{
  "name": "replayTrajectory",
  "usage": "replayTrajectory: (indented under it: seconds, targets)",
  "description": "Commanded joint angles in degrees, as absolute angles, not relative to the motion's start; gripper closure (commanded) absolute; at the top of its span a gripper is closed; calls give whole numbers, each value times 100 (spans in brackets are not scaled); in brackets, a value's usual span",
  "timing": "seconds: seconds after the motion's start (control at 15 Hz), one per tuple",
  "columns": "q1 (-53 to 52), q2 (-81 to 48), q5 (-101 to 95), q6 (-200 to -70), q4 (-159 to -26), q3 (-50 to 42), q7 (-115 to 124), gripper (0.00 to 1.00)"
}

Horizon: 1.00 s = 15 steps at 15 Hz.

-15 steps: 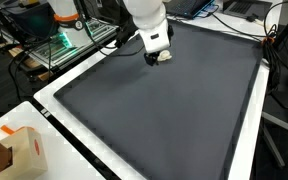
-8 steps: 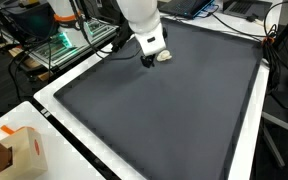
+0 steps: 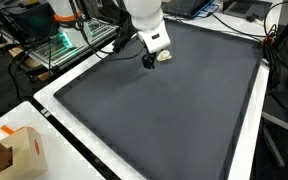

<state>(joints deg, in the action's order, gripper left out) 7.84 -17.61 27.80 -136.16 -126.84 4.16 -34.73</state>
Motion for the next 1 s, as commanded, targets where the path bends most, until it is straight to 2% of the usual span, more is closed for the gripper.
replayTrajectory:
  seconds: [0.0,0.4,0.93]
  targets:
    - [639,-1631,2475,-13888,-12867,433,-3203,0]
    - [400,-1428,2093,-14241,-12948,584,-3048,0]
    - [134,-925,1545,-14047,-13102,812,-3404,0]
